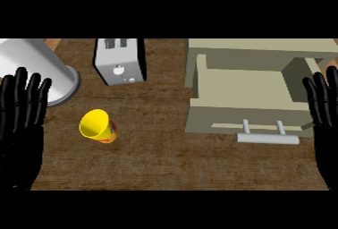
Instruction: Pick up the cup, place it into the drawer and close the drawer
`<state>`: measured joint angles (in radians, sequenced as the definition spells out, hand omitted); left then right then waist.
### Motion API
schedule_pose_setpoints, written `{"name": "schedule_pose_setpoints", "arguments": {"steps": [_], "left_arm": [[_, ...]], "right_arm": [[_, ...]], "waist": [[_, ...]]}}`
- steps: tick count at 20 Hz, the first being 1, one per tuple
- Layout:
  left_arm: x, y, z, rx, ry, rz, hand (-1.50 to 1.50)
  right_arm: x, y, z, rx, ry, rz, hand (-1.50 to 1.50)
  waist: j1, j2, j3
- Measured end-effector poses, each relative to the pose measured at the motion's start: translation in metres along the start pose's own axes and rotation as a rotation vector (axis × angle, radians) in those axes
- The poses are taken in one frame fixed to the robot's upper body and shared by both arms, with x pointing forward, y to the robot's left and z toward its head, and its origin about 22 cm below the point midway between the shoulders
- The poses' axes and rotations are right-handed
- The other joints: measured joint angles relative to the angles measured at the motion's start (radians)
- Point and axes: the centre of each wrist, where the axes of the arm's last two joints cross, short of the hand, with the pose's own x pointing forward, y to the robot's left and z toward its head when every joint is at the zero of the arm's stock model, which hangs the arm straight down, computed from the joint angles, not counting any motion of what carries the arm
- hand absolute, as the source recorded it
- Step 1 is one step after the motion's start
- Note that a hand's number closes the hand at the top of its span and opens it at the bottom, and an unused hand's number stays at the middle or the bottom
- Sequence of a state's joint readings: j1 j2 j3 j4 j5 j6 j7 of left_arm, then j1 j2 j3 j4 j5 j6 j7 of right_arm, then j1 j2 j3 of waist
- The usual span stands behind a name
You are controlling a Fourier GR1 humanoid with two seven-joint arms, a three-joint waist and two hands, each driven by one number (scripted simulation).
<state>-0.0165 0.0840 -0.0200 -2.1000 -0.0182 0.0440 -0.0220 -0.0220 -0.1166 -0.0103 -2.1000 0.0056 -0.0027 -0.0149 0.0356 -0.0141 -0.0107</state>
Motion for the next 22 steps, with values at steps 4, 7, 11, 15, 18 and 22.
{"name": "schedule_pose_setpoints", "arguments": {"steps": [4,7,11,15,18,22], "left_arm": [[-0.002,0.016,0.001,-0.019,0.001,0.005,-1.5],[-0.008,0.03,0.007,-0.028,0.058,0.058,-1.5],[-0.025,0.035,0.01,0.035,0.187,0.162,-1.5],[-0.043,0.045,0.008,0.06,0.243,0.198,-1.5],[-0.058,0.06,0.01,0.074,0.276,0.193,-1.5],[-0.085,0.064,0.018,0.097,0.335,0.18,-1.5]], "right_arm": [[0.002,0.004,-0.002,0.004,-0.009,-0.024,-1.5],[-0.001,0.007,-0.001,0.028,0.024,-0.036,-1.5],[-0.003,0.01,-0.005,0.117,0.107,-0.048,-1.5],[-0.015,0.005,-0.012,0.15,0.147,-0.049,-1.5],[-0.022,0.006,-0.018,0.164,0.154,-0.057,-1.5],[-0.023,0.002,-0.029,0.167,0.153,-0.059,-1.5]], "waist": [[-0.021,0.009,0.007],[-0.025,0.012,0.008],[-0.03,0.015,0.009],[-0.033,0.015,0.01],[-0.034,0.015,0.01],[-0.035,0.015,0.011]]}}
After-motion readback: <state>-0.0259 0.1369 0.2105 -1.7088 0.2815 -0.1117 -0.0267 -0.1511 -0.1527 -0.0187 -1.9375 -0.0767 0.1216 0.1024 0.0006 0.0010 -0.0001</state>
